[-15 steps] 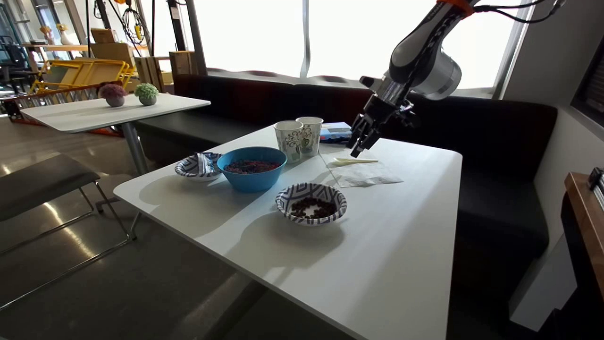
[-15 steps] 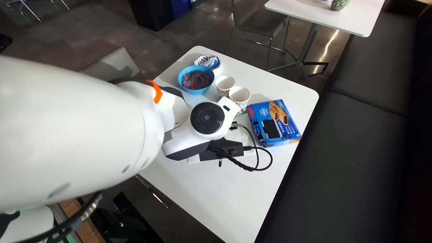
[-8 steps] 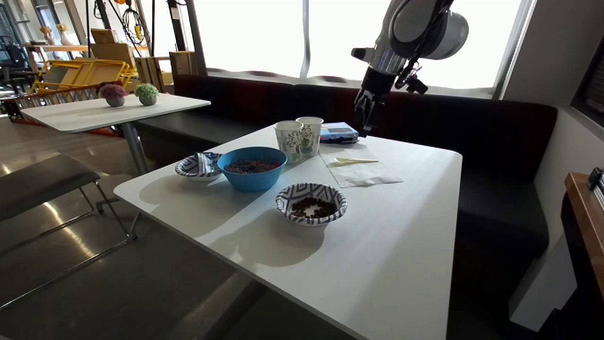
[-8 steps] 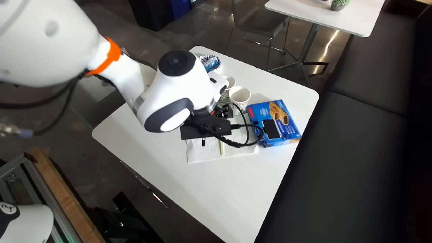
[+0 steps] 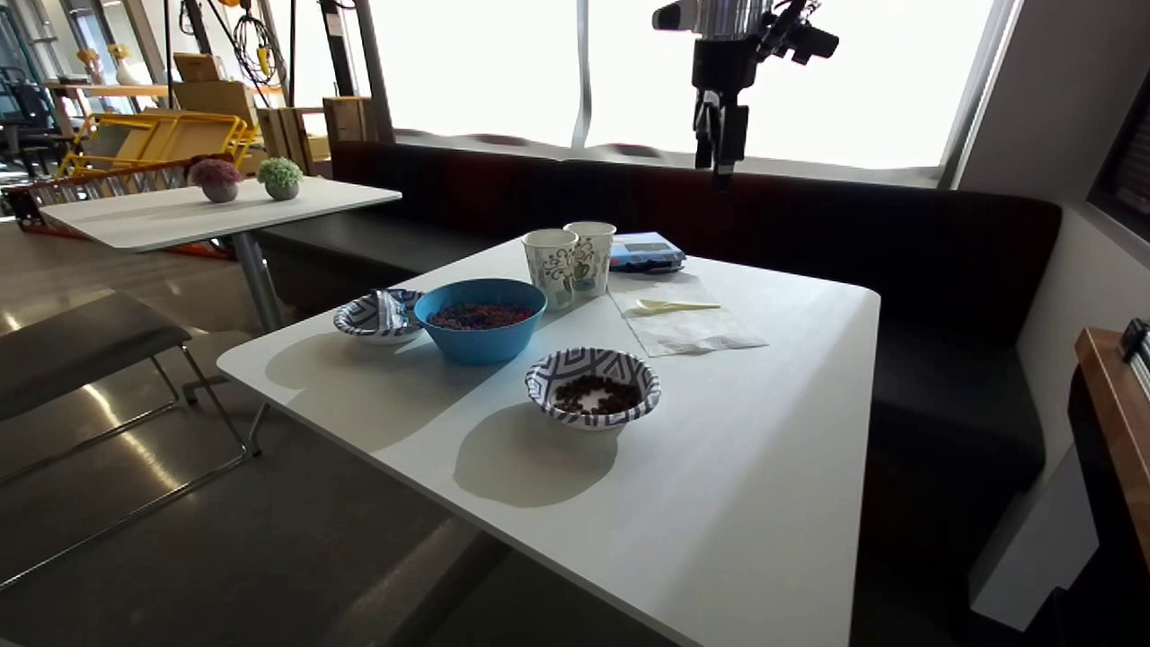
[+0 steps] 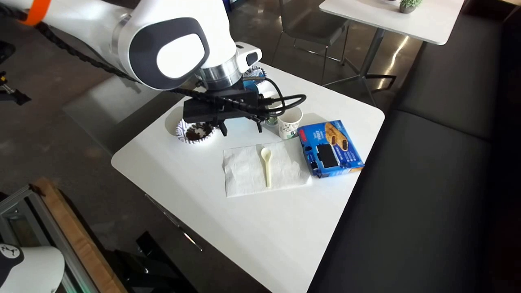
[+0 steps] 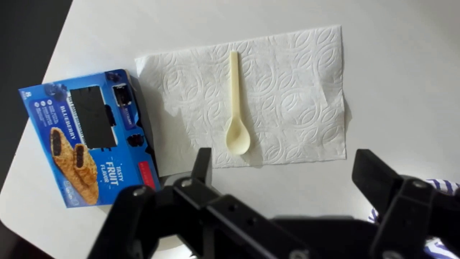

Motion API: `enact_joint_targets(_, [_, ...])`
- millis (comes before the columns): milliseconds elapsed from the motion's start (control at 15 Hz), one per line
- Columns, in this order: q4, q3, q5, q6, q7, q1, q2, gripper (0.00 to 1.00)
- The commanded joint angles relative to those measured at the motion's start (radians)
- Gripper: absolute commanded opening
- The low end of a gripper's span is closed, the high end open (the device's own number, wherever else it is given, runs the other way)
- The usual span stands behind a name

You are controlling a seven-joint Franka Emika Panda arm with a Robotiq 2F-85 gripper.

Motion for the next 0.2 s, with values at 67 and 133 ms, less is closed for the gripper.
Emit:
enact_joint_targets(67, [0.003, -0.05, 0.015, -0.001, -0.011, 0.053, -0.009, 1.0])
enact_joint_targets(133, [0.003, -0.052, 0.015, -0.001, -0.011, 0.052, -0.007, 1.0])
